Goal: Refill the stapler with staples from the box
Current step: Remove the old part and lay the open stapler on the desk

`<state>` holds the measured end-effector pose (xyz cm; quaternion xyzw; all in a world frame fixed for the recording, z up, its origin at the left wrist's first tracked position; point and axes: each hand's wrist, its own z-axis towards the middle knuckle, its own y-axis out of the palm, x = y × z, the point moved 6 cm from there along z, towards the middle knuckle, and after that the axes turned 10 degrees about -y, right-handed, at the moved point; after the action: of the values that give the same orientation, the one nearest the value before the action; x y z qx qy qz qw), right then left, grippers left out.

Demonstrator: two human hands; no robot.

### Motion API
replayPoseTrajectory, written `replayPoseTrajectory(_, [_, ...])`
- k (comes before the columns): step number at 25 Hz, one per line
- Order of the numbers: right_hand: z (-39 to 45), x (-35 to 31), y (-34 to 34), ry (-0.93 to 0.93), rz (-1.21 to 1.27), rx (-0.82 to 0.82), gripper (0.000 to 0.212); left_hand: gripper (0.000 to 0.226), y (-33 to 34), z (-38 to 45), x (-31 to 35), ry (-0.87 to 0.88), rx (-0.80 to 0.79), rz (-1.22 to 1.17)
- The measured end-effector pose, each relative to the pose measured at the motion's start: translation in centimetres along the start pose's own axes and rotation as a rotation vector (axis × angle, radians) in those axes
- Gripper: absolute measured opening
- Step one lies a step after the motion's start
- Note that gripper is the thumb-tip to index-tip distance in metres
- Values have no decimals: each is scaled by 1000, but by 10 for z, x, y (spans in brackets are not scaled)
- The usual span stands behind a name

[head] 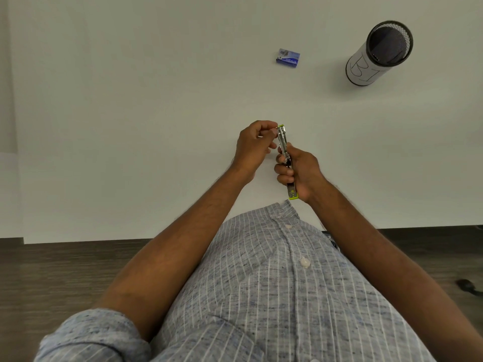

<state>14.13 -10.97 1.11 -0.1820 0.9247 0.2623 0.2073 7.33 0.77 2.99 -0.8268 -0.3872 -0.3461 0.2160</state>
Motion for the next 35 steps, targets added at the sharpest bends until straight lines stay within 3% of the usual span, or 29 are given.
replayPoseTrajectory(8, [-6, 0, 14, 96, 128, -137, 27, 21, -2, 0, 5, 41, 4, 34])
replayPoseTrajectory(16, [-4, 0, 12, 57, 78, -113, 28, 16, -4, 5, 2, -45, -76, -27])
replayPoseTrajectory(19, [-2, -3, 7, -58, -44, -46, 25, 15, -8, 8, -3, -112, -107, -5])
replayPoseTrajectory(23, [2, -27, -14, -409, -449, 249, 18, 15, -32, 9, 2, 111, 251, 323])
replayPoseTrajectory(26, [4, -38, -28, -494, -520, 330, 18, 28, -43, 7, -6, 259, 396, 577])
replayPoseTrajectory(31, [3, -38, -41, -503, -594, 348, 10, 67, -29, 8, -40, 254, 328, 1012])
replayPoseTrajectory(35, [1, -31, -30, -497, -630, 285, 11, 68, -26, 9, -45, 271, 323, 1057])
